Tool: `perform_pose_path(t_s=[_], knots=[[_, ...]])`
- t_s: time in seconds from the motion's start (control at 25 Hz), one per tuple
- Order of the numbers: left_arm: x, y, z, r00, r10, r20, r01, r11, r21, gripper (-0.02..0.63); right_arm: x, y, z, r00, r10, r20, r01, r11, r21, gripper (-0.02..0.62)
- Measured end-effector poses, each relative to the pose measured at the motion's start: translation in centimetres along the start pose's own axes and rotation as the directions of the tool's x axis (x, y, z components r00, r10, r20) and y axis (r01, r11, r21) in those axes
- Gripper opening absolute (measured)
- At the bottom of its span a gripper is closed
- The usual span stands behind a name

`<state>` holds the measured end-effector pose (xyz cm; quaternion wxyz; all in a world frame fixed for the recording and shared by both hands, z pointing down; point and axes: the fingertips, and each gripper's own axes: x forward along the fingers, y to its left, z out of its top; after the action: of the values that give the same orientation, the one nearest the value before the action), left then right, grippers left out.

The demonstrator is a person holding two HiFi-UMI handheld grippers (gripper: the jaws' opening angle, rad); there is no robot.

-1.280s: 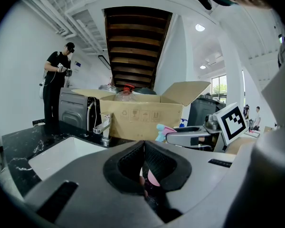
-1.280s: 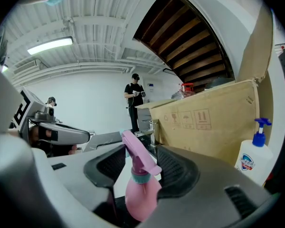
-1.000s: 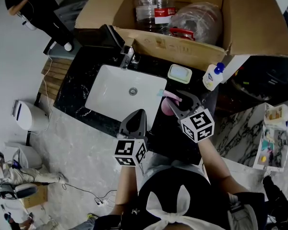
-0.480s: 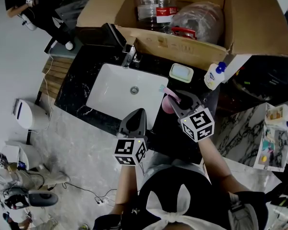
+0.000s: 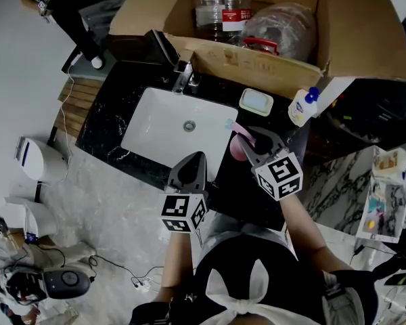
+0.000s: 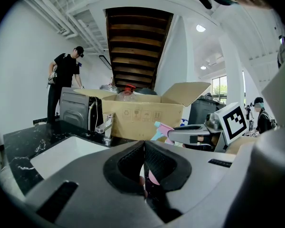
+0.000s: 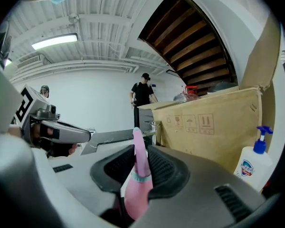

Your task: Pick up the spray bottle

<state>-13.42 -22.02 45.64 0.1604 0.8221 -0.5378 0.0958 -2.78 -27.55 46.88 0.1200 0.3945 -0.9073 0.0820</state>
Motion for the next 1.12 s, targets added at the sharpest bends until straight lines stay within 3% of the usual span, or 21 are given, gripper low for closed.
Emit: perform_pose_path(t_s=[1.12], knots=[[-1.0, -2.6, 0.8, 0.998, -0.048, 0.042, 0.048, 0.999, 0.013, 0.026, -2.2, 1.5, 2.1, 0.999, -0.016, 0.039, 0.017, 0.999, -0.048, 0.091]])
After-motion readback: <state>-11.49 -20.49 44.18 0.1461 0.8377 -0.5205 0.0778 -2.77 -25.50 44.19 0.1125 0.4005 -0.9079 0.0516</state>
